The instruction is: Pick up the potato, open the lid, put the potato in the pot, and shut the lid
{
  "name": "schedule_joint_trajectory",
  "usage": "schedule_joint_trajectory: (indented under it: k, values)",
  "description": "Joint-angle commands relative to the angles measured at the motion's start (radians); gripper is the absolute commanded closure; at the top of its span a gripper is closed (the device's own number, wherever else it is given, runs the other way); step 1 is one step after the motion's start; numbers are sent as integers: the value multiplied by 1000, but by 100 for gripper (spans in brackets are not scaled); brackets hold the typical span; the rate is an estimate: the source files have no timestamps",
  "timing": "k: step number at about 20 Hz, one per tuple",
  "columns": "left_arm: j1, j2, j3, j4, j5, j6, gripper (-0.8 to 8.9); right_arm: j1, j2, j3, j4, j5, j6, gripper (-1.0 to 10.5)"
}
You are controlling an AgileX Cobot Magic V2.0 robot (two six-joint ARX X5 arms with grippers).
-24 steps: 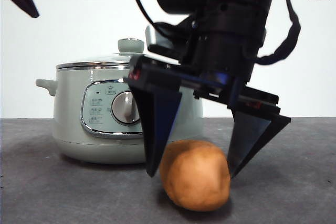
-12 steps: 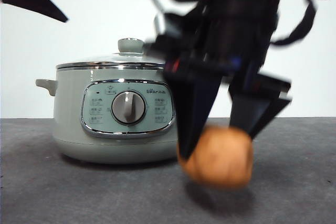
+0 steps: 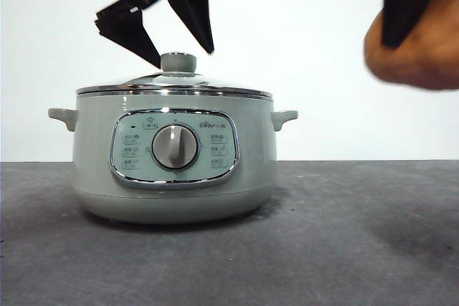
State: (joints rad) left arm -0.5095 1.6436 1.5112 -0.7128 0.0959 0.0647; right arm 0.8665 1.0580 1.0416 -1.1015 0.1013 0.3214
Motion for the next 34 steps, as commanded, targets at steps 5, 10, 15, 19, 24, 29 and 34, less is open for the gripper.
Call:
schedule_joint_trajectory:
  k: [5, 10, 15, 19, 24, 29, 34]
  values:
    - [-22, 36, 1, 16, -53, 25, 688, 2, -84, 3, -6, 16, 27, 950]
    - [-22, 36, 1, 50, -67, 13, 822, 2, -86, 3, -5, 31, 27, 950]
    - [-21, 13, 2, 42, -67, 10, 822, 2, -79, 4, 61, 29, 67, 951]
    - [-12, -72, 2, 49, -71, 10, 822, 2, 1, 82, 77, 19, 87, 951]
    - [37, -199, 2, 46, -176, 27, 822, 2, 208, 310, 92, 19, 48, 951]
    - [184, -277, 2, -2, -228, 67, 822, 2, 508, 605, 89, -27, -46, 951]
    - [375, -280, 2, -51, -227, 66, 822, -13, 800, 874, 60, -53, -96, 953]
